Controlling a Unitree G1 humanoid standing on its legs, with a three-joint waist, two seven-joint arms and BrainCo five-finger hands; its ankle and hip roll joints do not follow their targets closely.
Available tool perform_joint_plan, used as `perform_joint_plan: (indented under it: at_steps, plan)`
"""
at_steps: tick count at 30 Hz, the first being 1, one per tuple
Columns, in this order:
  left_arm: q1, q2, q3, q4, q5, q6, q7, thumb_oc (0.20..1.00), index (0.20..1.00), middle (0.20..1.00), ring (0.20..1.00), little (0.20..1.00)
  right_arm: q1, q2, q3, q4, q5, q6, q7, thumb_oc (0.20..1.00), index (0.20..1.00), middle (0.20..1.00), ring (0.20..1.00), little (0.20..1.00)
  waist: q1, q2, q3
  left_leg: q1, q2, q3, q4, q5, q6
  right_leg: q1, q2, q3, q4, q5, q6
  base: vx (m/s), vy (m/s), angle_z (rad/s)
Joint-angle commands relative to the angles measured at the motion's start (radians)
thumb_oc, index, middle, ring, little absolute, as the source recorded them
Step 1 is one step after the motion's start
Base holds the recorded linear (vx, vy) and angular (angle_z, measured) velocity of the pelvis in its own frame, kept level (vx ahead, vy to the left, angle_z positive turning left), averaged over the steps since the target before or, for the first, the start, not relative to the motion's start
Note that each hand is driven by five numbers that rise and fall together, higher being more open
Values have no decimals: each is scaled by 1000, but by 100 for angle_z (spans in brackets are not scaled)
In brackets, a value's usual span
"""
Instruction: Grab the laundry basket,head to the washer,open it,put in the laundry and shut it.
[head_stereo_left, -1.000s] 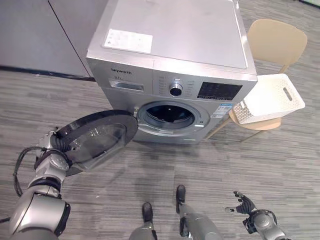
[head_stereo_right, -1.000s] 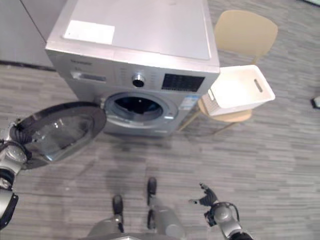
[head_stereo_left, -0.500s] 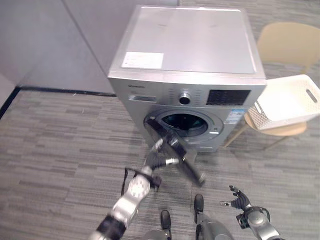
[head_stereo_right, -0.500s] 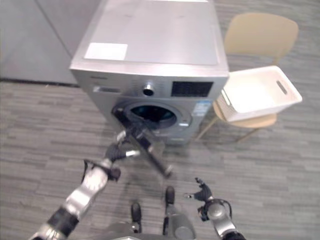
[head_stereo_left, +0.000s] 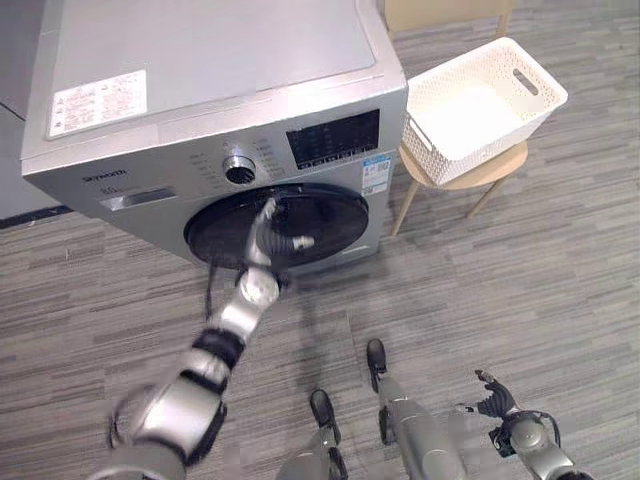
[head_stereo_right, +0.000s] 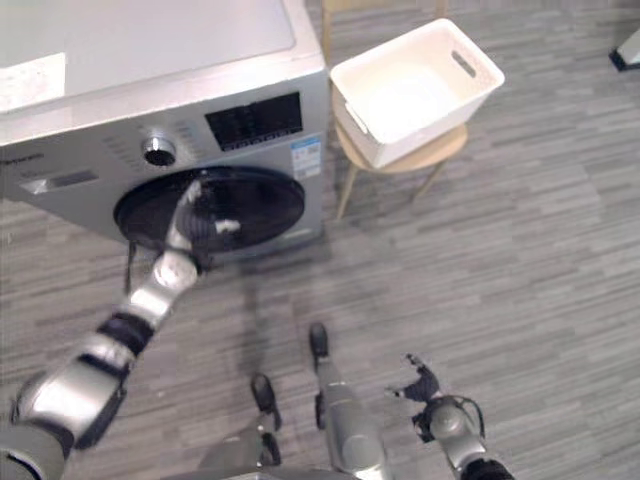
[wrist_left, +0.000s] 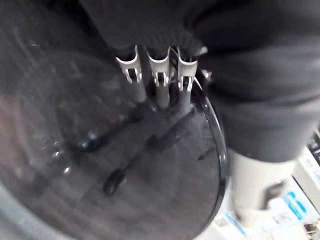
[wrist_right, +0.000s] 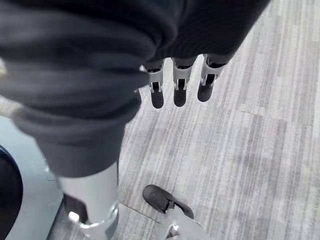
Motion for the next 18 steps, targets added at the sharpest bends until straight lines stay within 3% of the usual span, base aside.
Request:
perform_joint_plan:
  at_steps: [1, 8, 18]
  plan:
    - [124, 17, 57, -69, 25, -9, -29, 1000, 1000, 1000, 1000, 1000, 19, 19, -53, 3, 15, -18, -9, 1000, 1000, 1000, 1000, 1000, 52, -4, -34, -18, -23, -26, 1, 9, -31, 126, -61, 44, 67, -197, 72, 52, -44, 19]
    - [585, -19, 198, -219, -55, 1, -176, 1000, 1000, 1000, 1000, 1000, 25, 28, -141, -35, -3, -2, 2, 1000, 1000, 1000, 1000, 1000, 124, -10, -73, 76, -25, -58, 1, -9, -28, 253, -55, 9, 43, -222, 65, 42, -40, 21]
    - [722, -76, 278, 0, -38, 45, -208, 1000, 1000, 1000, 1000, 1000, 34, 36, -166, -73, 6, 2, 14, 1000, 1000, 1000, 1000, 1000, 168, -24, -120, 151, -22, -88, 1, -17, -29, 345, -50, -29, 46, -252, 53, 19, -24, 18]
